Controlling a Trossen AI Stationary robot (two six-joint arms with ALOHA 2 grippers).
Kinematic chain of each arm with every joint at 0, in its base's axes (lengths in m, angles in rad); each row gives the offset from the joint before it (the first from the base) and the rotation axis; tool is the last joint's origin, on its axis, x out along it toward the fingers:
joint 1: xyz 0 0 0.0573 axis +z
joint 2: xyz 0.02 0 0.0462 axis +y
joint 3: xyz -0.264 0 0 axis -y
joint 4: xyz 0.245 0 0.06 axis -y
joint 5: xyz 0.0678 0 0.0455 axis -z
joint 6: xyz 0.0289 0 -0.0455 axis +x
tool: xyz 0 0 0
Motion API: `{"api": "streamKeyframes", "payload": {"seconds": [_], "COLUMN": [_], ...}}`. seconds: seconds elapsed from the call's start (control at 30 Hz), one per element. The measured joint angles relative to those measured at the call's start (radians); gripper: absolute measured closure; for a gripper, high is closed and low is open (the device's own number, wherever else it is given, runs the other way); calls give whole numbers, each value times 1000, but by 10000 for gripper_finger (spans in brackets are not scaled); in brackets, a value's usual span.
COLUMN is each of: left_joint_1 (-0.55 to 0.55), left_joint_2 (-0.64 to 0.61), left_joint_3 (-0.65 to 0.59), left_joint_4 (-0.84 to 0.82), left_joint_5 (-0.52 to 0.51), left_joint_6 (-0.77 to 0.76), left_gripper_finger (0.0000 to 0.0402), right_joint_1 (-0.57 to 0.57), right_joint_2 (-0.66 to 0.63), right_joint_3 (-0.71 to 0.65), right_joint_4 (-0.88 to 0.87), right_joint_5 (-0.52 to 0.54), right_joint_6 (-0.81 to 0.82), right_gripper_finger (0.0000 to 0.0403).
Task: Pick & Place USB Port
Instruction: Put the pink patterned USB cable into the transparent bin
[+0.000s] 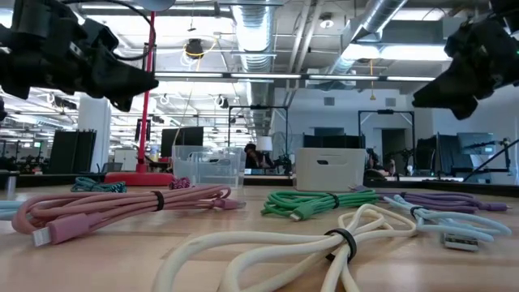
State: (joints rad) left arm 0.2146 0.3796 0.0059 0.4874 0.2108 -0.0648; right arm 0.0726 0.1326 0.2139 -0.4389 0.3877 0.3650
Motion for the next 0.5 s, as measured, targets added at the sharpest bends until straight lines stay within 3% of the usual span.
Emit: {"api": "streamKeyframes", "payload": {"seconds": [0.27,0.5], "left_joint_1": [0,0], "left_joint_2": [87,219], "left_joint_3": [0,2], "left_joint_4": [49,52], "left_joint_5": [-4,-63], "left_joint_6": [-124,-154], "left_gripper_finger": [316,316], "right_joint_1": [0,-17], "right_joint_2": [95,141], "right_joint_3": [6,6], "right_joint_4": [23,149], "right_joint_5": [7,14], "right_joint_6": [-21,-99], "right_gripper_finger": [295,295]}}
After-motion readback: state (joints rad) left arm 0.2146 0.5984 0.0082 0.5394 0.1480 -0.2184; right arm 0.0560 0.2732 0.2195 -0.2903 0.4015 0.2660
